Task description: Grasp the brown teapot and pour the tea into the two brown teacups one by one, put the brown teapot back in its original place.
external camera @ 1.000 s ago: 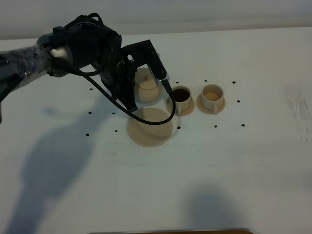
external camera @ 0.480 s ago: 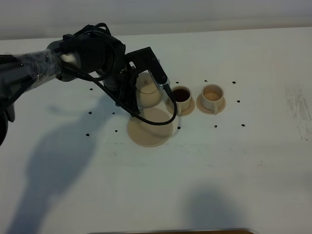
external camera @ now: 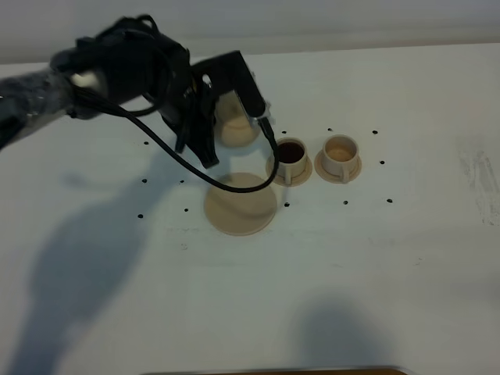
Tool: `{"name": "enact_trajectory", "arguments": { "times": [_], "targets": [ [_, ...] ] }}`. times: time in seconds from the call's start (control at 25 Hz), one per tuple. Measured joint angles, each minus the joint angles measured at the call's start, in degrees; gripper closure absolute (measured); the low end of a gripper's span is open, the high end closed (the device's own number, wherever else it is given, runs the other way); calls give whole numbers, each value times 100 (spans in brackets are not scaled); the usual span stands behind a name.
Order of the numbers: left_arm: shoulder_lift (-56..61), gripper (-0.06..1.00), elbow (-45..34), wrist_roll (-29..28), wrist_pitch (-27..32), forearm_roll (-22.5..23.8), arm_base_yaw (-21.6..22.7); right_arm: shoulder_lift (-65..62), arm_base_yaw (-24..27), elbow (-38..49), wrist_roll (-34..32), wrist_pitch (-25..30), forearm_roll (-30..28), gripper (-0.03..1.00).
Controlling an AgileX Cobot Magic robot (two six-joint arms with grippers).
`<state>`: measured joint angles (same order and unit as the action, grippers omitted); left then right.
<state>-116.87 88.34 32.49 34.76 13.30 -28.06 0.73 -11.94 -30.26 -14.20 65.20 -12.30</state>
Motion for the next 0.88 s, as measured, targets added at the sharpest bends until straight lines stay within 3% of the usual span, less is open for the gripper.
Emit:
{"name": "enact_trajectory", "arguments": {
  "times": [0.44,0.88],
  "targets": [
    [-131,78,935,1398,-55,83,-57,0,0,0,0,0,0,54],
    [-916,78,1881,1857,-70,-191,-521,0,0,0,0,0,0,54]
  ]
}}
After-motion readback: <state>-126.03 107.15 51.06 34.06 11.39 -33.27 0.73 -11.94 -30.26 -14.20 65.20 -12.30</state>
